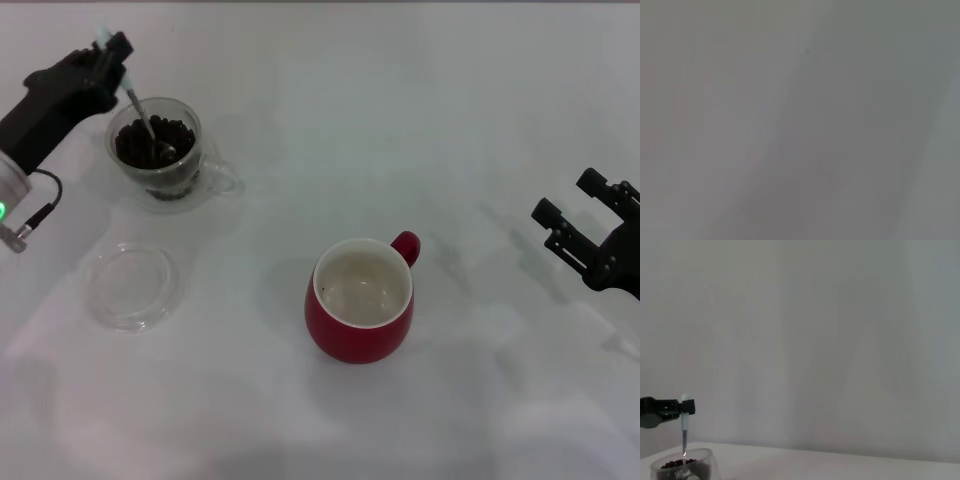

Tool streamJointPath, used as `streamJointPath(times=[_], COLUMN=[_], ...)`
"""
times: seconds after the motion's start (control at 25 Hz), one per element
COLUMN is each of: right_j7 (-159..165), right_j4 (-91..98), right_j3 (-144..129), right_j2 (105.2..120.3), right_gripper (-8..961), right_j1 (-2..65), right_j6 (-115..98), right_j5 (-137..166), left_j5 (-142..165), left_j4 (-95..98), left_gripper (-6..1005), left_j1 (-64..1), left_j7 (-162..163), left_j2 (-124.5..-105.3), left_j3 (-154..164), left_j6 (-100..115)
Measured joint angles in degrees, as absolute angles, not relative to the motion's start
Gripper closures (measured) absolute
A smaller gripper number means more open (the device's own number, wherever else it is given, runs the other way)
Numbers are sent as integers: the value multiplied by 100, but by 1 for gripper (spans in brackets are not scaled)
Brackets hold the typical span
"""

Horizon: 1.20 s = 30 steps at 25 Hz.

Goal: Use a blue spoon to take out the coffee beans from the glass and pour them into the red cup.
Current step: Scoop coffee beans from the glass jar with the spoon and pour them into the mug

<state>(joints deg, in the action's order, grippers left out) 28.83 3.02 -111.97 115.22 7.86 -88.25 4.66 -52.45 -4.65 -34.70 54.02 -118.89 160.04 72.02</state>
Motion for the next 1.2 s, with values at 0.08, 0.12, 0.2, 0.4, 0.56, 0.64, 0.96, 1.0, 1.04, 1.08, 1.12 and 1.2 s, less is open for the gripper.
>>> streamJointPath(times=[0.08, 0.12, 0.2, 0.4, 0.56, 0.64, 0.96, 1.0, 1.04, 1.08, 1.12, 1.2], right_j7=[2883, 2883, 2883, 2883, 2886, 2887, 2890, 2890, 2891, 2891, 2891, 2891], right_j4=[305, 306, 308, 316, 317, 317, 317, 316, 316, 316, 316, 316], right_j3=[-11197, -11197, -11197, -11197, -11213, -11219, -11204, -11204, -11204, -11204, -11204, -11205], right_j2=[11522, 11522, 11522, 11523, 11529, 11530, 11531, 11531, 11531, 11531, 11531, 11531], right_gripper=[216, 216, 216, 217, 215, 215, 217, 217, 217, 217, 217, 217], right_j1=[777, 775, 774, 786, 807, 817, 800, 798, 796, 794, 794, 797], right_j6=[-8832, -8843, -8871, -8880, -8894, -8895, -8883, -8880, -8877, -8876, -8872, -8860], right_j5=[466, 466, 466, 466, 466, 466, 466, 466, 466, 466, 466, 466], left_j5=[-5393, -5474, -5610, -5921, -5958, -5949, -5939, -5939, -5937, -5934, -5930, -5928], left_j4=[-454, -454, -477, -540, -692, -786, -848, -850, -851, -852, -852, -853], left_gripper=[864, 864, 865, 865, 865, 866, 866, 866, 866, 866, 866, 866], left_j1=[-3397, -3361, -3304, -3173, -3151, -3150, -3146, -3146, -3142, -3139, -3132, -3126], left_j7=[5612, 5754, 6030, 6842, 7665, 7986, 8522, 8579, 8636, 8702, 8819, 8902], left_j2=[-11885, -11882, -11871, -11846, -11823, -11822, -11816, -11811, -11810, -11807, -11799, -11793], left_j3=[16001, 16001, 16001, 16002, 16034, 16045, 16051, 16053, 16055, 16057, 16058, 16058], left_j6=[7224, 7236, 7245, 7245, 7245, 7245, 7243, 7243, 7242, 7242, 7242, 7242])
